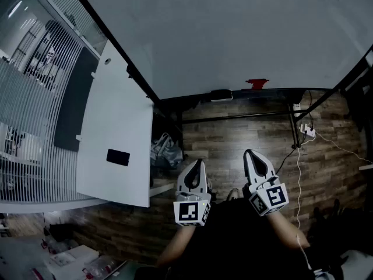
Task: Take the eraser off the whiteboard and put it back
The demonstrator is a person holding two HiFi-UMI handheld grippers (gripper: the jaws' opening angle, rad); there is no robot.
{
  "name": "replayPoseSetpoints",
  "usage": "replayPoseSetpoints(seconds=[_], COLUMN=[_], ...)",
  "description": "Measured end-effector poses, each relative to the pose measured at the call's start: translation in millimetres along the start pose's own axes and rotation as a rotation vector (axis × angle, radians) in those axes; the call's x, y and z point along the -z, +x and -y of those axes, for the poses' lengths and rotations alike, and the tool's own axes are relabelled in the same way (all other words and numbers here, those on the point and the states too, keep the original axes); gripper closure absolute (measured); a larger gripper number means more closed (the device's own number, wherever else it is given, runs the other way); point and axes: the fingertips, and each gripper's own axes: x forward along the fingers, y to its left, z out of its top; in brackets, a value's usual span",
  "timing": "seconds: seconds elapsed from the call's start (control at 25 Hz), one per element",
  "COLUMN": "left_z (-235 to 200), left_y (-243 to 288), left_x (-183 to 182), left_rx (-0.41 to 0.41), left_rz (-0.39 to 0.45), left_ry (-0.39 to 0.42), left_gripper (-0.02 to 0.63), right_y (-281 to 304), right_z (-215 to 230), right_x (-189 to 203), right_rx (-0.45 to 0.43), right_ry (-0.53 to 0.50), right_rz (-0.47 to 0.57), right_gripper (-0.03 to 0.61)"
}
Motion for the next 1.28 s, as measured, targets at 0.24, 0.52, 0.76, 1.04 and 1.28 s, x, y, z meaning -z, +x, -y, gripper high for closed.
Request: replayPoseSetpoints(seconds=[0.24, 0.52, 0.76, 1.04, 1.28], left_z=[-4, -15, -33, -56, -66], left_y=[3, 10, 14, 14, 14], left_x=[0, -2, -3, 1, 1], left_rx=[0.011, 0.030, 0.060, 0.111, 0.138], left_rz=[0.008, 0.008, 0.016, 0.020, 0.034], left_ry=[-0.009, -0.016, -0.023, -0.022, -0.039], left_gripper=[0.612, 0.612, 0.612, 0.612, 0.612], right_y=[7, 17, 30, 45, 50], right_z=[-7, -9, -16, -30, -31], right_x=[-1, 0, 2, 0, 7], right_rx=[-0.010, -0.004, 0.027, 0.055, 0.081], right_ry=[0.015, 0.052, 0.060, 0.145, 0.202], right_rz=[0.014, 0.010, 0.022, 0.072, 0.047], right_gripper=[0.565, 0.565, 0.565, 0.565, 0.565])
